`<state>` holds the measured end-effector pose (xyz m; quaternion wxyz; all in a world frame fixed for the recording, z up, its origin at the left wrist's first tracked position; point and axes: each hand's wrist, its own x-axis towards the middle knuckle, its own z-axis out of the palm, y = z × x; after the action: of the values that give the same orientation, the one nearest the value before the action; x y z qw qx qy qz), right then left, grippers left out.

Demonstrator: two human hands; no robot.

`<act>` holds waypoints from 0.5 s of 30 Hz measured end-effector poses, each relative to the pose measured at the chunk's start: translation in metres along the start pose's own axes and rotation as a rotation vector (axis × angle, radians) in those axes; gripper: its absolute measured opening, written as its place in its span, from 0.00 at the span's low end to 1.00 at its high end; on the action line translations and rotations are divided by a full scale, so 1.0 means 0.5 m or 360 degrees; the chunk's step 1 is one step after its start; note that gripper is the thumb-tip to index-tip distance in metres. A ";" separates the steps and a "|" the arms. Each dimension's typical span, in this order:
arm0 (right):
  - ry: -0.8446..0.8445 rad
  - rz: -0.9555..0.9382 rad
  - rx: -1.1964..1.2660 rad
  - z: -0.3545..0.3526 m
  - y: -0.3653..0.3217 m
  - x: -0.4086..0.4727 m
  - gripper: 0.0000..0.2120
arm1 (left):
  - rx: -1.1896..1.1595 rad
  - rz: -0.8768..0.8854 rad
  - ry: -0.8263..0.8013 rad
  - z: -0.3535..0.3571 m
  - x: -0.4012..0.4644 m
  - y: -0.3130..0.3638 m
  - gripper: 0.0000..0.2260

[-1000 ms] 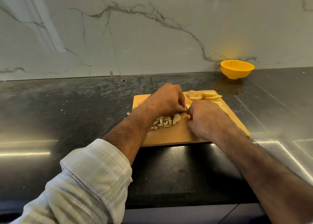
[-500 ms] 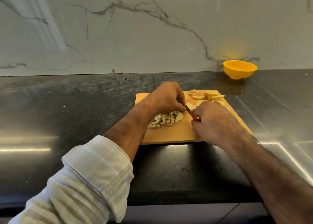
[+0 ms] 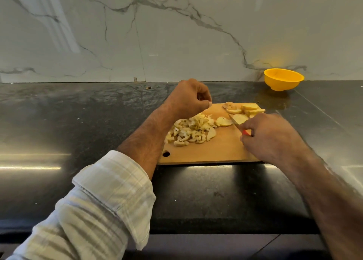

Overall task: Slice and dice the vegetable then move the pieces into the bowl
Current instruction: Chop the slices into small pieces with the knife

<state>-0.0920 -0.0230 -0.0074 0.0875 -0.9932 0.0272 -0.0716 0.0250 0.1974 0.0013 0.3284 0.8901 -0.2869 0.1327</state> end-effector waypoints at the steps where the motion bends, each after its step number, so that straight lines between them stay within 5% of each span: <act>1: -0.0035 0.0007 -0.0010 0.004 -0.002 0.002 0.16 | 0.0024 -0.0019 0.0019 -0.001 0.000 -0.005 0.02; 9: -0.0086 -0.0129 0.0298 0.007 -0.038 0.038 0.17 | 0.0187 -0.0168 0.0059 -0.010 0.002 -0.032 0.04; 15: -0.0034 -0.0049 0.0087 0.005 -0.026 0.049 0.17 | 0.0250 -0.0330 0.0142 -0.023 0.006 -0.057 0.10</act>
<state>-0.0670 -0.0115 -0.0044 0.1139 -0.9915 0.0089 -0.0629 0.0436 0.2214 -0.0033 0.2819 0.9312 -0.1673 0.1595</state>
